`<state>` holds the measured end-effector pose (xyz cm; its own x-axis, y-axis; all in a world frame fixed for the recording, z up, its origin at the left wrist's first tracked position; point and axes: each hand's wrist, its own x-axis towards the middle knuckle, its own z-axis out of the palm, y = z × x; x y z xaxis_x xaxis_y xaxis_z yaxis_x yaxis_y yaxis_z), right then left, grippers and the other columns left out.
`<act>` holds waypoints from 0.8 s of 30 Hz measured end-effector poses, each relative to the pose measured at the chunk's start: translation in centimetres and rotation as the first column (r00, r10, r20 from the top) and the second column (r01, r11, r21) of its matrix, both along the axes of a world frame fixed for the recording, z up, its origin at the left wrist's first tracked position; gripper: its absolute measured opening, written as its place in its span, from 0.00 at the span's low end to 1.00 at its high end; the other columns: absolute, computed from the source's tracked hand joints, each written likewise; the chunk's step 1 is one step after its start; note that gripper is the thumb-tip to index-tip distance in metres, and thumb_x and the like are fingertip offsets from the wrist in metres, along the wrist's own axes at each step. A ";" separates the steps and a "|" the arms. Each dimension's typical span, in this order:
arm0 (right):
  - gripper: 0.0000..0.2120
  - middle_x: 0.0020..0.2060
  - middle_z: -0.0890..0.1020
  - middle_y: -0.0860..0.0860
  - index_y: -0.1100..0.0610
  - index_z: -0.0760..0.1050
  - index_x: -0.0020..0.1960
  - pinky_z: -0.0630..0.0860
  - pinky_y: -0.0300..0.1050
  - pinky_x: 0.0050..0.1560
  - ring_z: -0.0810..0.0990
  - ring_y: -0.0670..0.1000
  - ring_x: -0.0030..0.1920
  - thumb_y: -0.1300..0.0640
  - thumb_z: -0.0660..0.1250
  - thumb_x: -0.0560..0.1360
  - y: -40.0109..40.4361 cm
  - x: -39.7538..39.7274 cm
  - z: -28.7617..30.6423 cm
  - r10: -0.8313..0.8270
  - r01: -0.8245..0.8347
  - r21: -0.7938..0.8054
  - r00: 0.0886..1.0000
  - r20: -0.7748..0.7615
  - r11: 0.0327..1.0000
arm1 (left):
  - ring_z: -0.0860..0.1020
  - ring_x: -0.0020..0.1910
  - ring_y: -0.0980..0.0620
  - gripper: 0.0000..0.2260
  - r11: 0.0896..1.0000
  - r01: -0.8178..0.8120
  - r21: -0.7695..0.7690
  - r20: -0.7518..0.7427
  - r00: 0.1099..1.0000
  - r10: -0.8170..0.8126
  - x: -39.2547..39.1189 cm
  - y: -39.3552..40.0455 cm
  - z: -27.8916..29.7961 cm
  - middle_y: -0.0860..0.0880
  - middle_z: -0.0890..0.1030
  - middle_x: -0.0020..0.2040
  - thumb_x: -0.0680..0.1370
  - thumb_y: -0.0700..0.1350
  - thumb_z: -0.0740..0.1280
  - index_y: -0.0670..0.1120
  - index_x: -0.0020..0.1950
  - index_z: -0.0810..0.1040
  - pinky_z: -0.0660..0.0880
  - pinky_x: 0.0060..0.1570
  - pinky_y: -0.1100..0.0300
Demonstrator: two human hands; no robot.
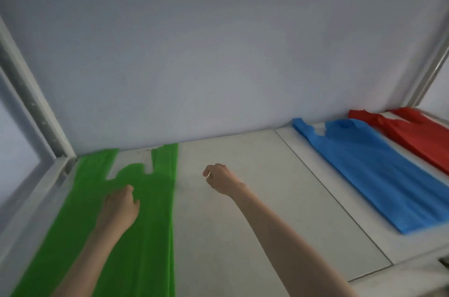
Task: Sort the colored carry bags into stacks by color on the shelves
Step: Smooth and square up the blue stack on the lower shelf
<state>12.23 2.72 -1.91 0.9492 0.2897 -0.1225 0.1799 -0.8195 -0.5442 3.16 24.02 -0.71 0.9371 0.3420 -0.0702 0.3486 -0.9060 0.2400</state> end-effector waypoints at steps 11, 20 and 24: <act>0.16 0.62 0.73 0.56 0.56 0.73 0.63 0.70 0.47 0.61 0.74 0.55 0.62 0.62 0.57 0.77 -20.7 3.6 3.2 0.008 0.003 -0.123 0.996 0.086 0.992 | 0.71 0.65 0.45 0.17 0.984 0.171 -0.043 -0.016 0.985 -0.172 5.4 -20.9 -0.5 0.43 0.72 0.65 0.80 0.44 0.58 0.44 0.68 0.68 0.70 0.63 0.56; 0.17 0.62 0.75 0.54 0.57 0.74 0.63 0.71 0.48 0.60 0.73 0.55 0.63 0.62 0.56 0.76 -37.8 8.9 2.7 -0.156 0.168 -0.110 0.982 0.107 0.980 | 0.71 0.65 0.48 0.16 0.911 0.371 -0.180 0.022 0.927 -0.374 8.3 -38.7 -0.8 0.45 0.72 0.63 0.80 0.44 0.57 0.45 0.68 0.68 0.69 0.65 0.56; 0.11 0.51 0.77 0.54 0.57 0.76 0.53 0.71 0.45 0.50 0.76 0.53 0.55 0.63 0.58 0.75 -46.0 12.7 2.3 -0.186 0.201 -0.160 0.977 0.104 0.966 | 0.72 0.62 0.47 0.16 0.916 0.316 -0.248 0.026 0.947 -0.319 10.3 -47.4 -1.5 0.44 0.72 0.62 0.81 0.45 0.55 0.43 0.67 0.68 0.70 0.63 0.54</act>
<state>24.89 -43.33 0.44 0.9944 0.0814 -0.0679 0.0493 -0.9221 -0.3839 13.48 -23.39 -2.20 0.9917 -0.0031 -0.1284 0.0575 -0.8830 0.4658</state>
